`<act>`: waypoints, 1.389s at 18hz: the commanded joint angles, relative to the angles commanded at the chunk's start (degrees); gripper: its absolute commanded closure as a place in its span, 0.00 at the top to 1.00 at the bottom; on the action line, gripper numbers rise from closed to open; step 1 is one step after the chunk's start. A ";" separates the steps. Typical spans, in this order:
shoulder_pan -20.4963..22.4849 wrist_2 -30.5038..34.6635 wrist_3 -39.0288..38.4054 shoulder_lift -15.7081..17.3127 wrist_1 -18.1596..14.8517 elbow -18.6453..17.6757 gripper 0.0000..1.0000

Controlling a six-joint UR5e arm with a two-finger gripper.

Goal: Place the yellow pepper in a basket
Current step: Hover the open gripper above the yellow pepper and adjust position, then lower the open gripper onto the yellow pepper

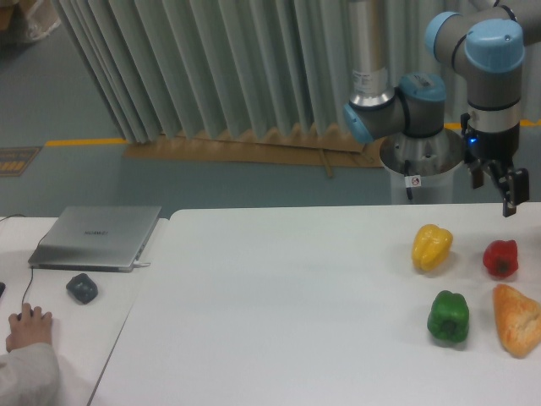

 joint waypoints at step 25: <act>-10.02 8.61 -5.07 -4.39 4.32 -10.98 1.00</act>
